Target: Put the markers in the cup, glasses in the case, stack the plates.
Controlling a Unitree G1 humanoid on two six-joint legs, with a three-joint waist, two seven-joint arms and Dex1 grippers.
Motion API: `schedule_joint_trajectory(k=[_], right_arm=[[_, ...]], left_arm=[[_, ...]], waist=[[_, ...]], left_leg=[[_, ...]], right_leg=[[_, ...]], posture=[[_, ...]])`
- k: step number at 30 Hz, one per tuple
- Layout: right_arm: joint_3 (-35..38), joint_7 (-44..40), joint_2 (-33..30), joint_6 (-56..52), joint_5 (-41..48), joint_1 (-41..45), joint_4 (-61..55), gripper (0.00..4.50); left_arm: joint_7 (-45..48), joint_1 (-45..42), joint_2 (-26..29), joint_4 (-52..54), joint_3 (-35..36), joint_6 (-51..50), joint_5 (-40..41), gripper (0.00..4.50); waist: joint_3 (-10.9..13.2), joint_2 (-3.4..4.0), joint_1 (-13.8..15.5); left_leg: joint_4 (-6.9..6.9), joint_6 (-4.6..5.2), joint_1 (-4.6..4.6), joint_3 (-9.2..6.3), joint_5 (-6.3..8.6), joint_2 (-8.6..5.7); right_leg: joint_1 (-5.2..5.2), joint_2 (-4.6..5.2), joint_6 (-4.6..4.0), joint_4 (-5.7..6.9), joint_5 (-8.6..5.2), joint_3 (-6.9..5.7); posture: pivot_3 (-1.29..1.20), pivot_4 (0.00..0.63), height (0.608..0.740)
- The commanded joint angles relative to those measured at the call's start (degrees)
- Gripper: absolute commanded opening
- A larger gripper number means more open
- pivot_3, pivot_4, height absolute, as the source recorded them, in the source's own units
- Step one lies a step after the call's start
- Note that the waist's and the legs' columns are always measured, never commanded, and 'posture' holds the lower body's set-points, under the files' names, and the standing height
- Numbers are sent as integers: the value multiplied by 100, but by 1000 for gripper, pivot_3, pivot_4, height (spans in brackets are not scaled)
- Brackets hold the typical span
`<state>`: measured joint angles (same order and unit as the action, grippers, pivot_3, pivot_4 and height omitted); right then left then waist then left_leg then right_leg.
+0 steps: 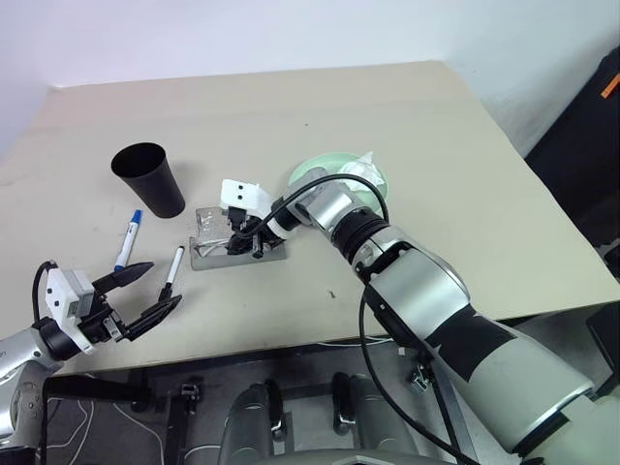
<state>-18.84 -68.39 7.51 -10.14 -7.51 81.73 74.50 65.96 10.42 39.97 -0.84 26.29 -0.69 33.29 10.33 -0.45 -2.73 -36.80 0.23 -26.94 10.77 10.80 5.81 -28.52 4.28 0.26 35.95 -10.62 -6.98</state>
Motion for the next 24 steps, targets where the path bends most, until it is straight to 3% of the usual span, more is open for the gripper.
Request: schedule_joint_trajectory(k=[1,6,11,19,24], right_arm=[[18,41,102,-27,-139,-36,-47,28],[64,13,124,-26,-215,-37,-56,28],[212,-32,91,-143,-172,66,-63,1530],[647,-24,106,-236,4,274,-116,4382],[968,-145,76,-654,235,514,-105,4449]], left_arm=[[-32,34,-10,196,192,81,105,4500],[-39,-28,-17,152,139,97,77,4500],[-44,-131,-9,111,107,77,77,4500],[-22,-236,-24,44,54,59,55,4500],[-3,-336,1,-26,29,45,52,4500]], waist=[[0,0,1],[0,0,1],[0,0,4],[0,0,0],[0,0,3]], left_leg=[[0,0,0,0,0,0],[0,0,1,0,0,0],[0,0,0,0,0,0],[0,0,2,0,0,0],[-4,0,1,0,0,0]], right_leg=[[0,0,0,0,0,0],[1,1,0,0,0,0],[0,1,0,2,0,0],[1,-1,0,4,0,0],[1,-1,0,7,1,0]], posture=[[0,150,740],[0,150,740],[0,150,740],[0,150,740],[0,150,740]])
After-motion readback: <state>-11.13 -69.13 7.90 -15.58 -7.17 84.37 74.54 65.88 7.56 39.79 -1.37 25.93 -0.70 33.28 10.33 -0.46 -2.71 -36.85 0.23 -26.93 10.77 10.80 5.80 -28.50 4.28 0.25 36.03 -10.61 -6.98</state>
